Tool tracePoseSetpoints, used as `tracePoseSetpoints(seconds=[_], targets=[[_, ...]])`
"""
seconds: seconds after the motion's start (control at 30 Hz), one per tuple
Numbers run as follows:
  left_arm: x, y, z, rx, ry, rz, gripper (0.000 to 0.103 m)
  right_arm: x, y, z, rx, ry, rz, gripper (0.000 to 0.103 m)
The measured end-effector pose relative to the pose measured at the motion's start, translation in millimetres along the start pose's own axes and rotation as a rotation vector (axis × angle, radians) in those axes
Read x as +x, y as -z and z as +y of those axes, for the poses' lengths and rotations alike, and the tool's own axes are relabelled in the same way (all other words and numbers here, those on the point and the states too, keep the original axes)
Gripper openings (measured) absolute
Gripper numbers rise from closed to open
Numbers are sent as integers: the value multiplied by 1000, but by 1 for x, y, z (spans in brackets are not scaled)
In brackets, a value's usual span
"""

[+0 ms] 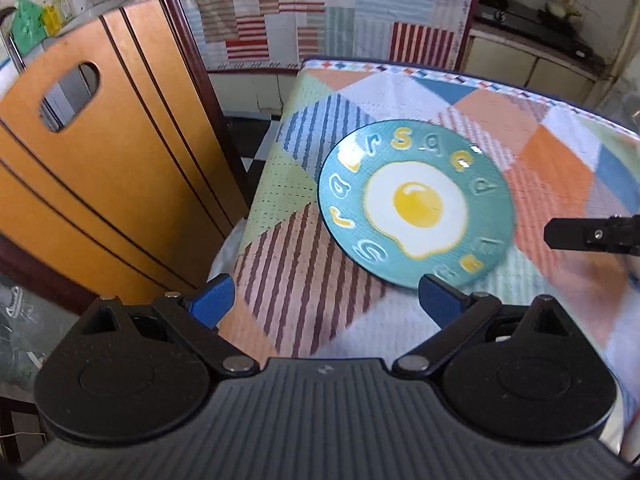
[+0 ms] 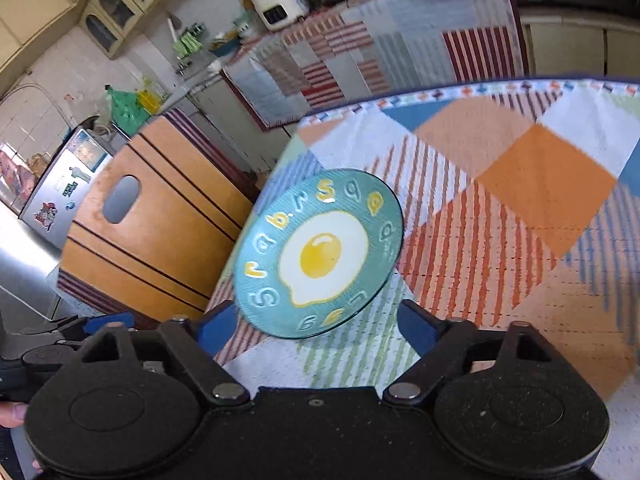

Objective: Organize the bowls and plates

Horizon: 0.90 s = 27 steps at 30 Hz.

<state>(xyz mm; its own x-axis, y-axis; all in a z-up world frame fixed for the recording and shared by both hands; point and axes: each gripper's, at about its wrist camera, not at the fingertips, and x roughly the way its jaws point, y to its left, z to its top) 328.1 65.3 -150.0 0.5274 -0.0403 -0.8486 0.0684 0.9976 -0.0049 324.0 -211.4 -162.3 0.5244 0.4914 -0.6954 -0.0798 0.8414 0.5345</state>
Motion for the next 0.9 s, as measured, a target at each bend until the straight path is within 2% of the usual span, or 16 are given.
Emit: tracePoseSetpoints(seconds=[0.13,0.2,0.23,0.3,0.33,0.37,0.47,0.5,0.53,0.63,0.7,0.9], targets=[[34,-8,4,-28,-40,11,91,25,0,-23,75,-12,2,86],[51,-12,7,-48,-26,24,88,36,-5,-32,98,16,0,83],[58,-13,9,-60,-18,33,82,42,-9,-38,108,19,2,79],[69,-16,13,-77,-4,47,73,48,-13,-45,116,20,-2,70],[73,-17,15,-82,10,43,68,49,-15,-47,118,20,-3,61],[75,-17,16,-90,28,36,64,51,-18,-50,120,4,-1,42],[78,-16,16,-98,98,20,38,59,-22,-57,153,-33,26,26],[79,-16,16,-100,117,10,27,61,-22,-57,149,-30,30,22],[79,-16,15,-106,130,8,20,65,-22,-56,144,-16,42,18],[82,-19,8,-115,127,12,16,71,-22,-53,131,-17,41,12],[81,-19,3,-100,107,20,16,71,-23,-49,90,0,39,12],[68,-14,-7,-57,122,52,17,52,-18,-44,-16,30,51,14]])
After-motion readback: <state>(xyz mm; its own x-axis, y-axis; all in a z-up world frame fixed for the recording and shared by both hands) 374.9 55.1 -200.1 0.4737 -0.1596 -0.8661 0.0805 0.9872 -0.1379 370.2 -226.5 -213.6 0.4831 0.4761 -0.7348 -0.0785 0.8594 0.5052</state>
